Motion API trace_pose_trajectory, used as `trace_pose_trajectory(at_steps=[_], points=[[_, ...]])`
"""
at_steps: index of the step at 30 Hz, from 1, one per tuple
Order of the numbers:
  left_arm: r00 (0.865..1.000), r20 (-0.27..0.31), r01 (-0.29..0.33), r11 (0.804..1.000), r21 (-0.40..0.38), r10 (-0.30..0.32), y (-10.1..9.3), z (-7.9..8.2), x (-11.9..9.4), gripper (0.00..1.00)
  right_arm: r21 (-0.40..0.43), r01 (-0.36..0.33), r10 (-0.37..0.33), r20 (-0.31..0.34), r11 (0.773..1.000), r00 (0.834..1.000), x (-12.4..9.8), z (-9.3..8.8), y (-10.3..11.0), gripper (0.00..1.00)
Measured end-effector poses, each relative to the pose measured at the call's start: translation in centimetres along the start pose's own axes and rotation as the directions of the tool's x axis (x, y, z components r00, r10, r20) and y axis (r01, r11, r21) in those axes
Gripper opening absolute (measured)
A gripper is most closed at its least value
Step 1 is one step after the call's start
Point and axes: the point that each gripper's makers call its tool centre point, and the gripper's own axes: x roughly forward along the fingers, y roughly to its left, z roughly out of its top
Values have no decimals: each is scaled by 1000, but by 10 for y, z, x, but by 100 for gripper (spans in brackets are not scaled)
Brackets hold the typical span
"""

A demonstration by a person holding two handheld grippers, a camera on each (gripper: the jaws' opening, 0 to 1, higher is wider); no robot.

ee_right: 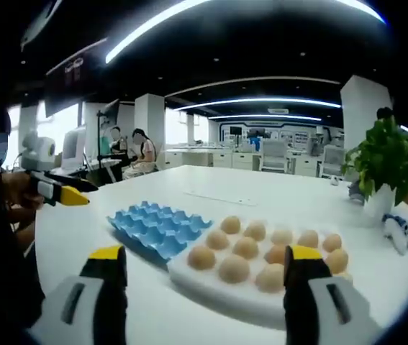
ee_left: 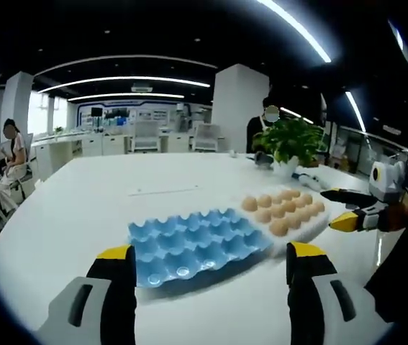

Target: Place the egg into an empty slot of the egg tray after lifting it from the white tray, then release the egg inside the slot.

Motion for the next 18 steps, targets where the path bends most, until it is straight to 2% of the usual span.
trace_pose_trajectory(at_steps=[18], points=[[1000,-1,4,1000,5,-4,3,0,0,85,9,15,-15,-9,1000,1000,0,-4,0,93]])
